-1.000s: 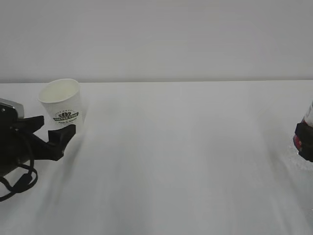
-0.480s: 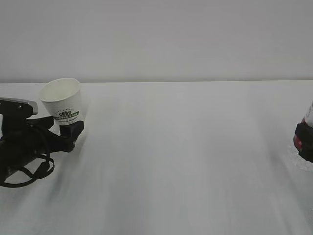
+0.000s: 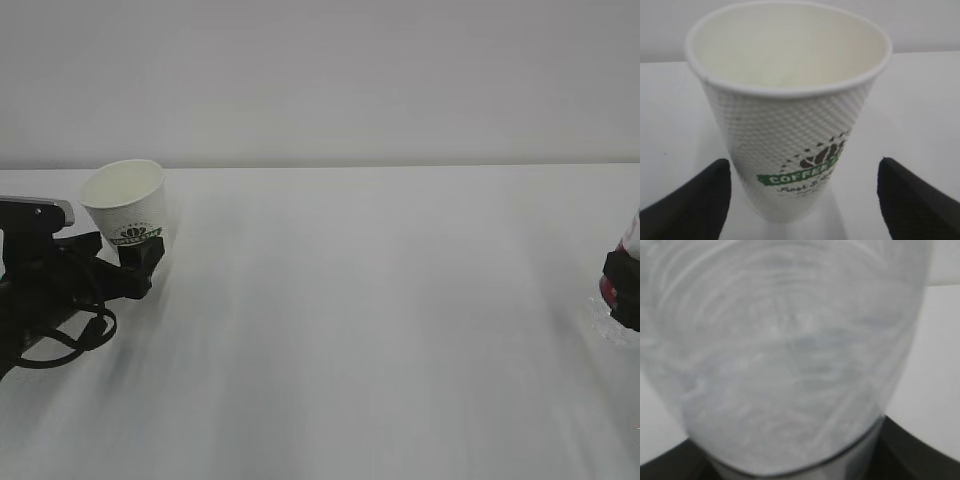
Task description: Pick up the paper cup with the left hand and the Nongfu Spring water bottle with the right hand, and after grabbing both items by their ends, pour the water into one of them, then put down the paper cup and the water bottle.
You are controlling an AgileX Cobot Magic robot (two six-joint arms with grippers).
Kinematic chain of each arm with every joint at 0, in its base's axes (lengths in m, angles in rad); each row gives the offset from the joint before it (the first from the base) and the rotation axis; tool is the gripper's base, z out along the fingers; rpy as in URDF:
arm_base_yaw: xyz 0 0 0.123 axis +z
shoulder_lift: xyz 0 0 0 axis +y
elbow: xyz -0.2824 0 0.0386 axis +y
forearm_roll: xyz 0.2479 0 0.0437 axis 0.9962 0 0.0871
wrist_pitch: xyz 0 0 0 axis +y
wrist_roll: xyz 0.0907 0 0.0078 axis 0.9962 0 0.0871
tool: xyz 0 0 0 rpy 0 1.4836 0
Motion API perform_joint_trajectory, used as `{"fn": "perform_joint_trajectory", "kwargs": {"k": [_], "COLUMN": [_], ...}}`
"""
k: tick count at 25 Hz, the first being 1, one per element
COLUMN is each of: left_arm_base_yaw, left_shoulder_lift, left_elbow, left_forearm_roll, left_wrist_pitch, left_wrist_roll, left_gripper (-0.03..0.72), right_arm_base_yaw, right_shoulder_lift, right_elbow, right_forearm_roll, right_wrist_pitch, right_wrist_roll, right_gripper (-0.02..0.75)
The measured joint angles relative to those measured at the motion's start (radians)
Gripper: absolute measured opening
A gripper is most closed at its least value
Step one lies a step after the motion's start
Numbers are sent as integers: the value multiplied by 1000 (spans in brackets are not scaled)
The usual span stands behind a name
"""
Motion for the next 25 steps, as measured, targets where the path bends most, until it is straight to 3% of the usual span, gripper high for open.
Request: {"fn": "perform_joint_trajectory", "kwargs": {"k": [25], "left_arm_base_yaw": [0], "left_shoulder_lift": [113], "left_elbow": [-164], "left_forearm_roll": [-13], "left_wrist_pitch": [0], "left_wrist_roll": [-10], "left_gripper": [692], "right_arm_base_yaw": [0], "right_shoulder_lift": [0], "right_elbow": [0], "right_forearm_roll": [0], "right_wrist_pitch": [-2], "right_wrist_roll": [0], "right_gripper": [450]}}
